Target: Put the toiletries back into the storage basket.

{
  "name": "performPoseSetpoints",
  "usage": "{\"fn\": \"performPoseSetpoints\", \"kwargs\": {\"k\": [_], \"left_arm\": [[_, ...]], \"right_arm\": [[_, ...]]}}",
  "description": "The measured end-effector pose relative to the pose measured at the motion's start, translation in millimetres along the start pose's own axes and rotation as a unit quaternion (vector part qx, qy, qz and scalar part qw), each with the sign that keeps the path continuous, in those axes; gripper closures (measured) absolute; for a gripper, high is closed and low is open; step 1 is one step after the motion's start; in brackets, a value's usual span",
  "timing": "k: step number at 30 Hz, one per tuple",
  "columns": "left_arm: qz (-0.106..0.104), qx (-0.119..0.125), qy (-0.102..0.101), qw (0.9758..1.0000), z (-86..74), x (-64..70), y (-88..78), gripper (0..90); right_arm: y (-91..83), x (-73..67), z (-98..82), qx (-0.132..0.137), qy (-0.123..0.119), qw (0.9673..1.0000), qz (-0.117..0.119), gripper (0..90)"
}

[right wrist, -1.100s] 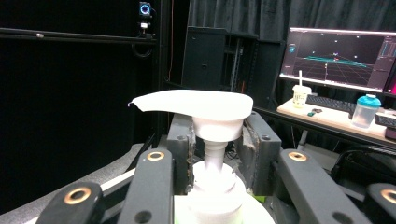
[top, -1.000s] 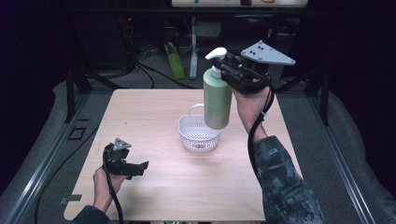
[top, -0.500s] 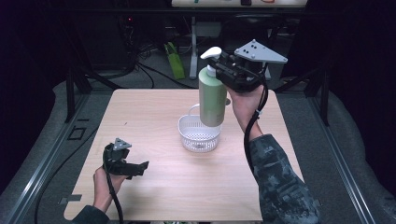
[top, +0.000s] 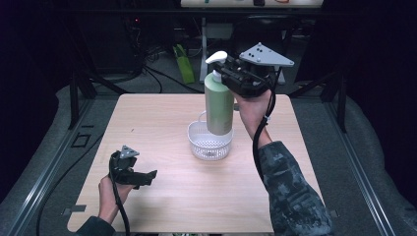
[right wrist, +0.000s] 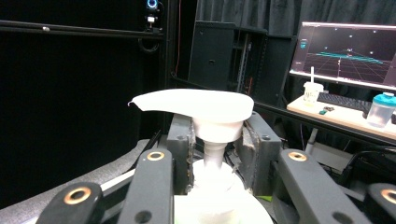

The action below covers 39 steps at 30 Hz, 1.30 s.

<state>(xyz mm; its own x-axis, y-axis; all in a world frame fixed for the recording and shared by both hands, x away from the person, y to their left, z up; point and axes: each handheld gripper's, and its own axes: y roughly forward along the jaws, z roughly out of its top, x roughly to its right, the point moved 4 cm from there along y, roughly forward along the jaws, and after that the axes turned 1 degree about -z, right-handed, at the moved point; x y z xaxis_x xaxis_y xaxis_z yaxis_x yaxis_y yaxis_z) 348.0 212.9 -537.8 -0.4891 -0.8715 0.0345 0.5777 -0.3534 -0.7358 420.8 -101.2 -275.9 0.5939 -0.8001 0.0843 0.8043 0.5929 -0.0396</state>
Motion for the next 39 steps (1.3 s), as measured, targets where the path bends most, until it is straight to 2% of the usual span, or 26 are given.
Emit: {"fn": "performPoseSetpoints", "kwargs": {"k": [13,18,24,39], "left_arm": [[-0.005,-0.001,0.006,1.0,2.5,3.5,2.0,0.0],[-0.006,0.0,0.009,0.9999,3.9,3.7,3.4,0.0],[-0.008,-0.003,0.011,0.9999,3.5,5.7,4.6,0.0],[-0.009,-0.006,0.019,0.9998,3.3,7.1,4.0,0.0]], "right_arm": [[7.0,0.1,-6.4,-0.006,0.001,1.0,-0.004,67.8],[10.3,0.2,-13.9,-0.014,0.006,0.9999,-0.003,67.8],[14.4,-2.5,-17.5,-0.021,-0.008,0.9997,0.001,67.8],[22.4,-6.3,-28.8,-0.024,-0.005,0.9997,0.005,67.7]]}}
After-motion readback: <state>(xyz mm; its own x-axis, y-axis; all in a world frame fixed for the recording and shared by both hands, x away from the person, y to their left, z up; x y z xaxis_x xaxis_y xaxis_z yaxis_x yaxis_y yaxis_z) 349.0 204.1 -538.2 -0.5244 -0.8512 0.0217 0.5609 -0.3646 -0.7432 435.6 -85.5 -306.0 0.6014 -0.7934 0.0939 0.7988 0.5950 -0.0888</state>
